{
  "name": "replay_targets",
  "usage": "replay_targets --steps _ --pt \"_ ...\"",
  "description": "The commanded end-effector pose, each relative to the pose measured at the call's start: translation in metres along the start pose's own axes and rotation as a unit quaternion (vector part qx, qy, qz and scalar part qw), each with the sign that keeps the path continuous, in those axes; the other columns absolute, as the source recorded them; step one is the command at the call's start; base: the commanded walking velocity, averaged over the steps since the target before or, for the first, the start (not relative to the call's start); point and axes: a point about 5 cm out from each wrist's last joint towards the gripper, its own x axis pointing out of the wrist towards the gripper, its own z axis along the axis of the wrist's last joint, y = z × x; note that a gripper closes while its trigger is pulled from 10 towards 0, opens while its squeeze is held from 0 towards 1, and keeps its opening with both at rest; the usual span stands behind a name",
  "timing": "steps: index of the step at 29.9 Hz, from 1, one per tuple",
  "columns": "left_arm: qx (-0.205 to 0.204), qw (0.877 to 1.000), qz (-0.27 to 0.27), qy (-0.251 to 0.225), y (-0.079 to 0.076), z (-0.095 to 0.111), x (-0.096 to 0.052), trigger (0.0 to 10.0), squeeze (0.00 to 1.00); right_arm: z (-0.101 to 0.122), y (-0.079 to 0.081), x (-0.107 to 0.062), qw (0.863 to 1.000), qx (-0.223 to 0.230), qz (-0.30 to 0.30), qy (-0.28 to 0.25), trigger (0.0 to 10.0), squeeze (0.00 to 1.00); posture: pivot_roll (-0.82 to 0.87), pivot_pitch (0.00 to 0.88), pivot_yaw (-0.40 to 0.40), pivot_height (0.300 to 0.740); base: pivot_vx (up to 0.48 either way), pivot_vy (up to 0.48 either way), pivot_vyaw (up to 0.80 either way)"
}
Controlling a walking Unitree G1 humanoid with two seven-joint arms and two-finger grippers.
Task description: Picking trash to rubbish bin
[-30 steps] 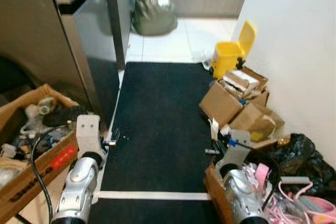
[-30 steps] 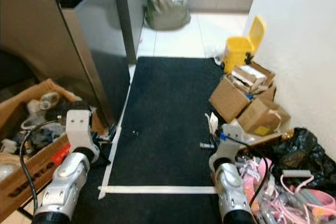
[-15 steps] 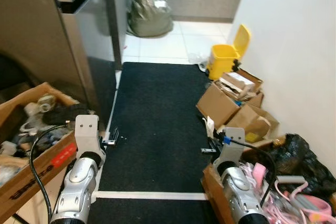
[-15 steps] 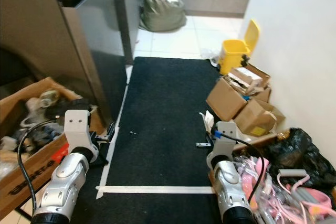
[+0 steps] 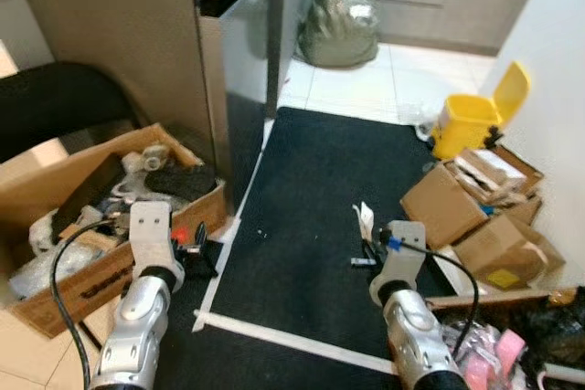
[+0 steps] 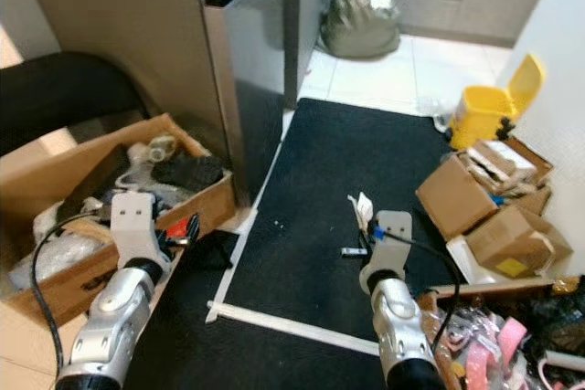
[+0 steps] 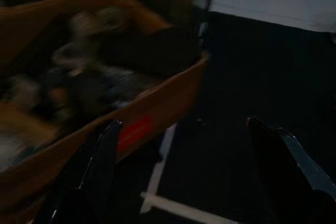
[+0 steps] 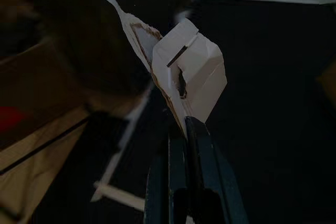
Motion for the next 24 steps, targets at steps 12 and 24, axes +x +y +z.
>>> replay_targets --steps 12,24 --pt "-0.01 1.0 0.006 0.007 -0.0017 -0.0058 -0.0055 10.0 0.0 -0.0046 0.0003 -0.0019 1.0 -0.003 0.0 0.009 10.0 0.0 0.09 0.095 -0.046 0.74 0.0 0.0 0.8" --pt "-0.007 1.0 -0.004 0.007 -0.005 -0.0052 -0.0041 10.0 0.0 -0.004 0.0 -0.0014 1.0 -0.001 -0.001 0.008 10.0 0.0 0.08 0.086 -0.042 0.74 0.0 0.0 0.8"
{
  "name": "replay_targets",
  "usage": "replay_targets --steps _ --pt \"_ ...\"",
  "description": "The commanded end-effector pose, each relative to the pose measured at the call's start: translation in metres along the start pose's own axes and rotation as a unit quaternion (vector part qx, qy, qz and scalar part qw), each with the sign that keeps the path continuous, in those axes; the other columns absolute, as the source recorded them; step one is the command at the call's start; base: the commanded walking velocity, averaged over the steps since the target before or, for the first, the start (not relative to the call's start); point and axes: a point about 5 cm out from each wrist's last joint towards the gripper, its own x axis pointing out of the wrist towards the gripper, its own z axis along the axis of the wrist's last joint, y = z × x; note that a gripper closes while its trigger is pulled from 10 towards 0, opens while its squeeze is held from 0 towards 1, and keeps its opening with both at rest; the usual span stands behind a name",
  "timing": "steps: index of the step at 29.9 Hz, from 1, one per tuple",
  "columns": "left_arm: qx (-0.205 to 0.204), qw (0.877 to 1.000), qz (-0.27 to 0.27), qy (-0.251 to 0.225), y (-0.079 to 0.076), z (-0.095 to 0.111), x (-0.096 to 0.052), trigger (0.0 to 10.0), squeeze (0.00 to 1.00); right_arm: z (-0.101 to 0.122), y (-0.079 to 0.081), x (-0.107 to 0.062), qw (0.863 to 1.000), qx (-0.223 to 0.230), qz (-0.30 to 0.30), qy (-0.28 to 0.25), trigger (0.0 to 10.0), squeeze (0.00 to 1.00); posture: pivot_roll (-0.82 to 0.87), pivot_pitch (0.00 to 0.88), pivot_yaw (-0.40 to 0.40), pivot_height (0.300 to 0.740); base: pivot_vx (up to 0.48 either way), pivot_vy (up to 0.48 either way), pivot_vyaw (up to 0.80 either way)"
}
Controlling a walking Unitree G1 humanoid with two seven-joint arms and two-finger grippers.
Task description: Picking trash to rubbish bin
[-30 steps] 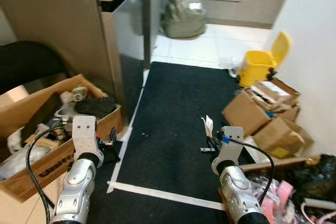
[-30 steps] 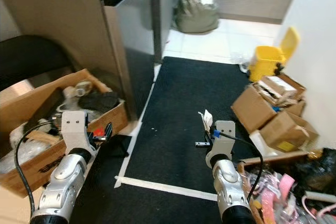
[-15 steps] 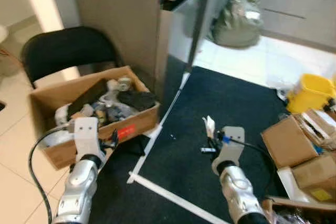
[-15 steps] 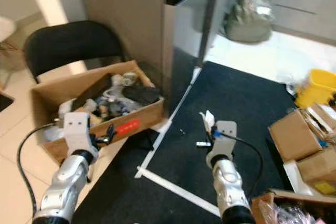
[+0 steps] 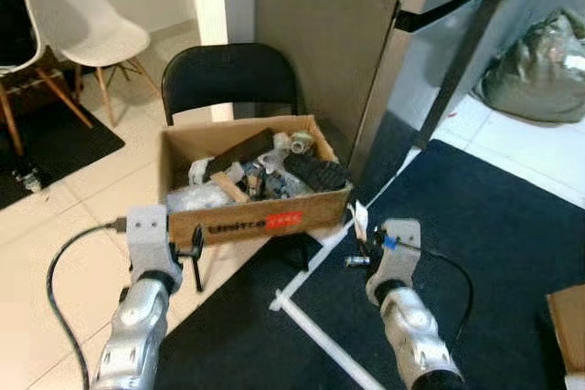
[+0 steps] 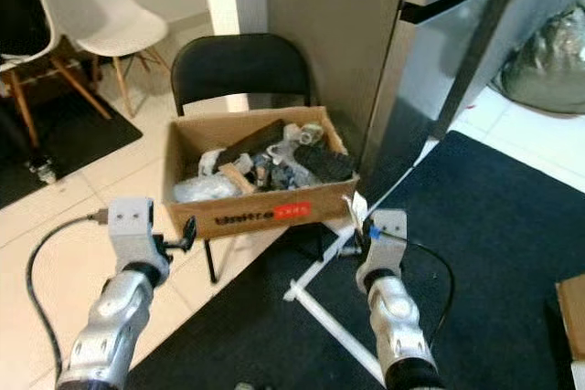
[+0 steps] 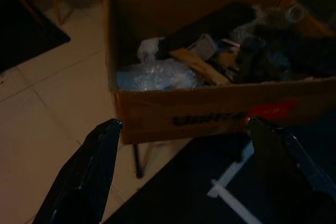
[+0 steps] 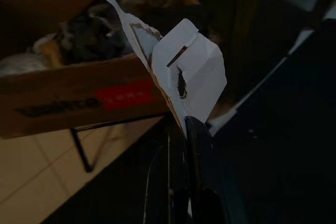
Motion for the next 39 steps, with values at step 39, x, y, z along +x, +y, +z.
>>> replay_targets --steps 39 --pt "-0.007 1.0 -0.028 0.0 -0.0069 -0.0016 -0.0023 10.0 0.0 -0.0027 0.0036 -0.0012 1.0 0.017 0.001 0.002 10.0 0.0 0.08 0.09 -0.045 0.74 0.242 0.0 0.02"
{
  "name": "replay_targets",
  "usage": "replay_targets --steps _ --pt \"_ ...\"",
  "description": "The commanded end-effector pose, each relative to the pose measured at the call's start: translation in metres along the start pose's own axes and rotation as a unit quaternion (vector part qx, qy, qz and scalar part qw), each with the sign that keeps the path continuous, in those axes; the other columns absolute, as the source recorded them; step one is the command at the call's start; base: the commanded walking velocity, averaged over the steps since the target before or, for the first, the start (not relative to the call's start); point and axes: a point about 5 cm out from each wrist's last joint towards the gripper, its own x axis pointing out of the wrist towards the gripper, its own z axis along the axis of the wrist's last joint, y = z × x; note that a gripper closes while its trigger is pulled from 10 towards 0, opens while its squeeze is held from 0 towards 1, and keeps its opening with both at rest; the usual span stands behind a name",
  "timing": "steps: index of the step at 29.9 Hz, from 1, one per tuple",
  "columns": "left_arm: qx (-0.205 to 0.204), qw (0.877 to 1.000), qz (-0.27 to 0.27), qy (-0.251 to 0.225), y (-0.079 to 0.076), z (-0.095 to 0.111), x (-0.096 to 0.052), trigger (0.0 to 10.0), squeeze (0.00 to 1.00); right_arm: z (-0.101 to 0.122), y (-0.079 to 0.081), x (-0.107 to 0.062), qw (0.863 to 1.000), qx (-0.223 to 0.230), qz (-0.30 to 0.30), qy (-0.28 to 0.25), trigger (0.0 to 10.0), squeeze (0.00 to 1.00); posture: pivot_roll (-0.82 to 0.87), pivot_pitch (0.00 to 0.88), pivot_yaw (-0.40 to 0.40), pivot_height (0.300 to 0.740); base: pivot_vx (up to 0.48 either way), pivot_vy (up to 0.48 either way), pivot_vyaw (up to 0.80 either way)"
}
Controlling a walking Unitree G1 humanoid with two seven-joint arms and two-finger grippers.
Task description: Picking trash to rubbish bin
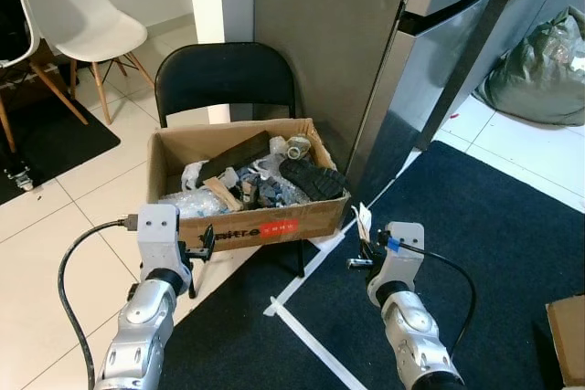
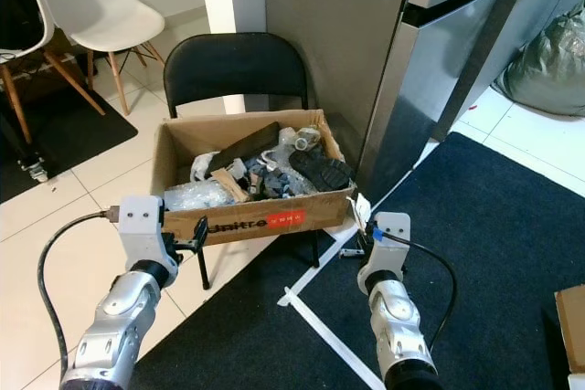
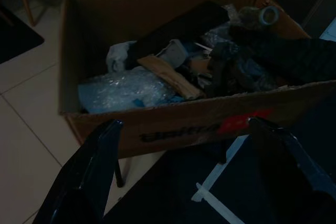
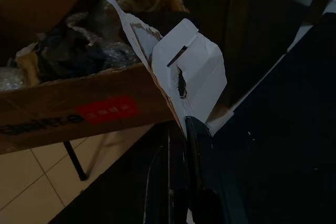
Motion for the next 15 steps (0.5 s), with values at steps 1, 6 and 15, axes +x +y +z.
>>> replay_targets --steps 1,6,15 --pt "-0.006 1.0 -0.002 0.001 -0.002 -0.0017 -0.0007 10.0 0.0 -0.0045 -0.0023 -0.0025 1.0 0.006 -0.006 0.01 10.0 0.0 0.08 0.09 -0.045 0.74 0.36 0.0 0.0" --pt "-0.004 1.0 -0.004 0.001 -0.0016 -0.0009 -0.0004 10.0 0.0 -0.0049 -0.0019 -0.0026 1.0 0.008 -0.006 0.01 10.0 0.0 0.08 0.088 -0.044 0.74 0.359 0.0 0.0" --pt "-0.003 1.0 -0.005 0.0 -0.0018 -0.0003 -0.0006 10.0 0.0 -0.0053 -0.0022 -0.0031 1.0 0.008 -0.007 0.01 10.0 0.0 0.08 0.091 -0.041 0.74 0.359 0.0 0.0"
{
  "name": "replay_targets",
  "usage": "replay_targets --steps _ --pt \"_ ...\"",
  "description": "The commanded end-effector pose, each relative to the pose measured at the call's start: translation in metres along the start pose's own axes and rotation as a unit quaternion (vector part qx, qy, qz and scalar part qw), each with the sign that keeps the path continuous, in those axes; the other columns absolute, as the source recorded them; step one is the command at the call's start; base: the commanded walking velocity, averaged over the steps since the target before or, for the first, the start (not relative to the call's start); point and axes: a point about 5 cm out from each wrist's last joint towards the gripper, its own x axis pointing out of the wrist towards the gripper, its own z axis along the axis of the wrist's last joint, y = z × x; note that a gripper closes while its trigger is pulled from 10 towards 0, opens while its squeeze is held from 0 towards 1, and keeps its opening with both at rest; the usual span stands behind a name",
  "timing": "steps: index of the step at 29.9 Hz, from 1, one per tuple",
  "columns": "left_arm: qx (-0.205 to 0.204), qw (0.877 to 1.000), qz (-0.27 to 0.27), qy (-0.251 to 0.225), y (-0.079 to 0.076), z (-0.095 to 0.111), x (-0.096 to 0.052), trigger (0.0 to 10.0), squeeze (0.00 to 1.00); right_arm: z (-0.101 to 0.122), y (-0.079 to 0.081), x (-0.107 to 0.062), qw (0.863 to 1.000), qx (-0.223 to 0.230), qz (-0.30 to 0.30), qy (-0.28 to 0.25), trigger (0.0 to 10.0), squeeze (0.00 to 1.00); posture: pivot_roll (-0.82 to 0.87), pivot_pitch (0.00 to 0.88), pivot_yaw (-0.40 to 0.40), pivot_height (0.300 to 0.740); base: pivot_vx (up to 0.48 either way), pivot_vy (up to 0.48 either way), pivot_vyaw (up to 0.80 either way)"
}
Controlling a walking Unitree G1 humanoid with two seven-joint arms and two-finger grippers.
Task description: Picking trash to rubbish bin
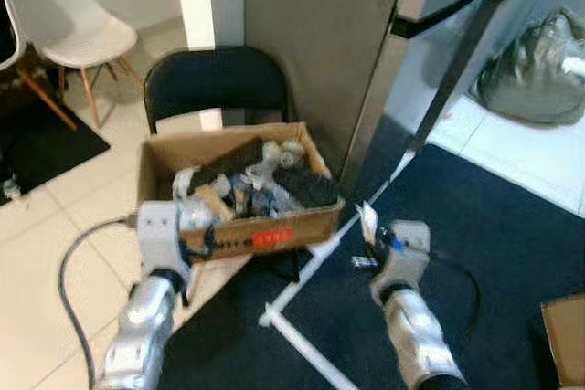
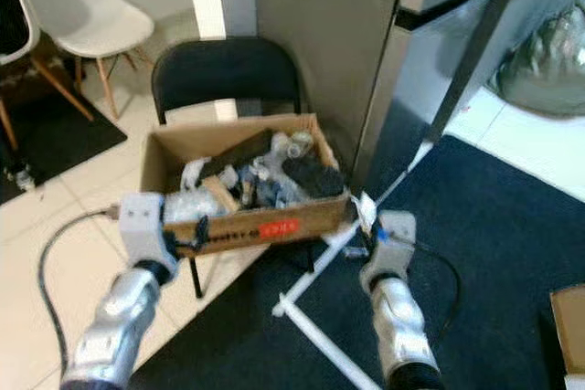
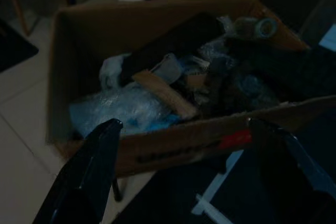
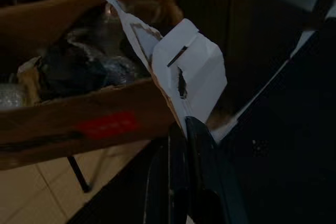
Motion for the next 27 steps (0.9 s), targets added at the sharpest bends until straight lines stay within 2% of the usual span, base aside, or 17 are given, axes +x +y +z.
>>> replay_targets --steps 1,27 --pt "-0.005 1.0 -0.009 0.004 -0.0062 -0.0024 -0.0008 10.0 0.0 -0.0034 -0.0127 -0.0045 1.0 0.0 -0.02 0.009 10.0 0.0 0.08 0.091 -0.041 0.74 0.356 0.0 0.0" --pt "-0.002 1.0 -0.012 0.002 -0.0059 -0.0005 0.0003 10.0 0.0 -0.0035 -0.01 -0.0033 1.0 0.004 -0.017 0.008 10.0 0.0 0.09 0.096 -0.038 0.74 0.36 0.0 0.0"
